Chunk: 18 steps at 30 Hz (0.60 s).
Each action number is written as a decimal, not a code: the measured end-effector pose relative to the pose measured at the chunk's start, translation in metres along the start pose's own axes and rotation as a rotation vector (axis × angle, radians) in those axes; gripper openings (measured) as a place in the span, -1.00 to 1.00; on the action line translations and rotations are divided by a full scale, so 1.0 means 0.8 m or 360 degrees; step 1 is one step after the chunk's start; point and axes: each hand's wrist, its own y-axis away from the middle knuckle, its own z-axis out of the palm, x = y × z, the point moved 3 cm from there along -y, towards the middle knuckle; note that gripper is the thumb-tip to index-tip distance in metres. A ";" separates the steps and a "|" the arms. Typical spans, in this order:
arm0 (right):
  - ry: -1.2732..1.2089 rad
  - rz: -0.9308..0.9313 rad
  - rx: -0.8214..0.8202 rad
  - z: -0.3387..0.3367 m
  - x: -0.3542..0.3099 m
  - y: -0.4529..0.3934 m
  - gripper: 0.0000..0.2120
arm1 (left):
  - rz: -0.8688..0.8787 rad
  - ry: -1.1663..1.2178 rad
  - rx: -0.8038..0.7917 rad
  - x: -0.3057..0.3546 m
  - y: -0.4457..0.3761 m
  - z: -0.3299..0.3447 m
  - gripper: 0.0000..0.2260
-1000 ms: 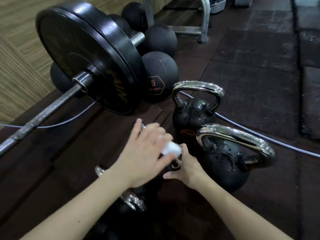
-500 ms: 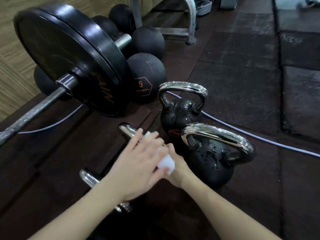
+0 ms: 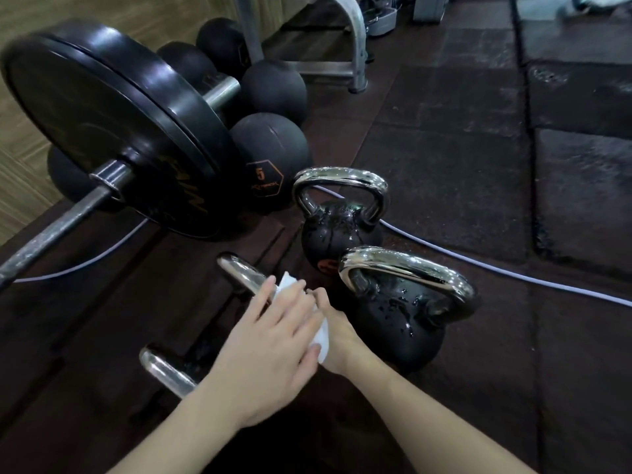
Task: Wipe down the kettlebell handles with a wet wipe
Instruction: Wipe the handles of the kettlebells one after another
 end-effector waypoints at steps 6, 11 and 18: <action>-0.0064 0.0165 -0.0083 0.007 0.018 -0.002 0.04 | -0.0720 0.0483 0.0242 -0.113 -0.016 0.005 -0.58; -0.0077 0.0101 -0.0026 0.010 0.018 -0.004 0.07 | -0.0504 0.0357 0.0294 -0.076 -0.019 0.002 -0.59; 0.0061 -0.0246 -0.0092 -0.015 0.038 0.054 -0.21 | 0.0053 -0.0026 0.0156 -0.033 0.003 0.010 -0.51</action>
